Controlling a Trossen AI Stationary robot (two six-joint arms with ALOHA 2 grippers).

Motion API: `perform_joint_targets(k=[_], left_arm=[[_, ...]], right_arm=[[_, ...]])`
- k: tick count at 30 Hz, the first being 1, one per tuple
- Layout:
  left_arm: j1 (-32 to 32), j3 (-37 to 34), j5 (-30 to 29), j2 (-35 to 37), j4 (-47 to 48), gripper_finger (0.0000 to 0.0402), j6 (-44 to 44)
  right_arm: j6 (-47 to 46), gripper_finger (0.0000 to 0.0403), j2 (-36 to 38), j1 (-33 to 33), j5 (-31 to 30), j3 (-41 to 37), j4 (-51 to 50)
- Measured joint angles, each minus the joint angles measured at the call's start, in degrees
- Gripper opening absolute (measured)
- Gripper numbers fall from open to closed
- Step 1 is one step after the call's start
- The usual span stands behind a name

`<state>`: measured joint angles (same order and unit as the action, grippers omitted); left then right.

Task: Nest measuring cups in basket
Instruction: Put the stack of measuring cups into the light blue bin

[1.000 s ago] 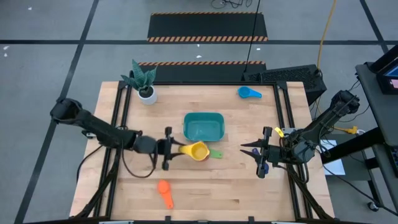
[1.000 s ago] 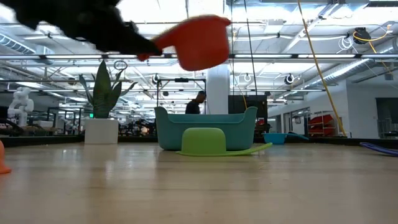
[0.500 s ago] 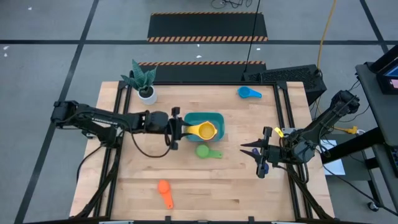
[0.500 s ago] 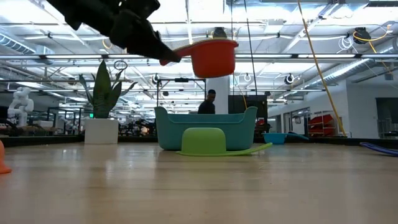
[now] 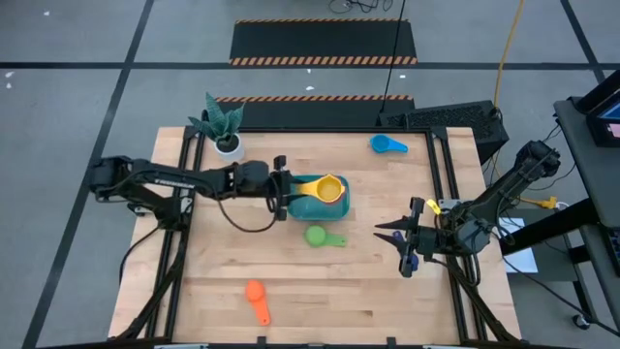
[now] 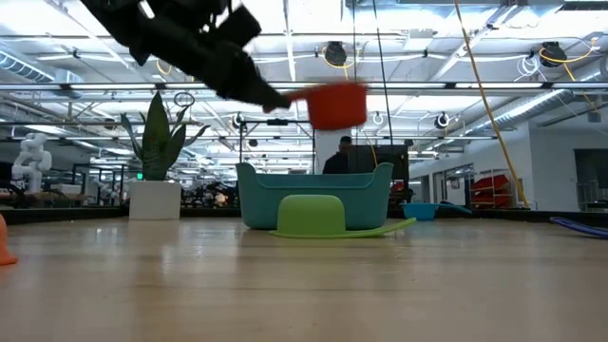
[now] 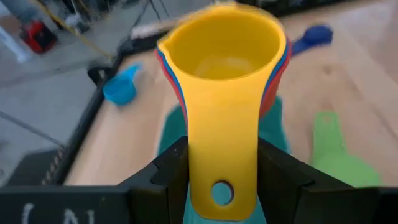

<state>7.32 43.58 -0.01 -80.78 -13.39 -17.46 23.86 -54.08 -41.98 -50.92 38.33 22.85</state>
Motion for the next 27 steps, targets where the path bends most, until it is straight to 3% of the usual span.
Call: perform_joint_targets(k=[8, 27], left_arm=[[1.81, 0.25, 0.02, -7.46, -0.79, 0.0151, 0.64], [2.42, 0.62, 0.53, -11.12, -4.34, 0.0152, 2.17]], right_arm=[[0.81, 0.0073, 0.0, 0.0, 0.0, 0.0, 0.88], [0.85, 0.0073, 0.0, 0.0, 0.01, 0.0, 1.2]])
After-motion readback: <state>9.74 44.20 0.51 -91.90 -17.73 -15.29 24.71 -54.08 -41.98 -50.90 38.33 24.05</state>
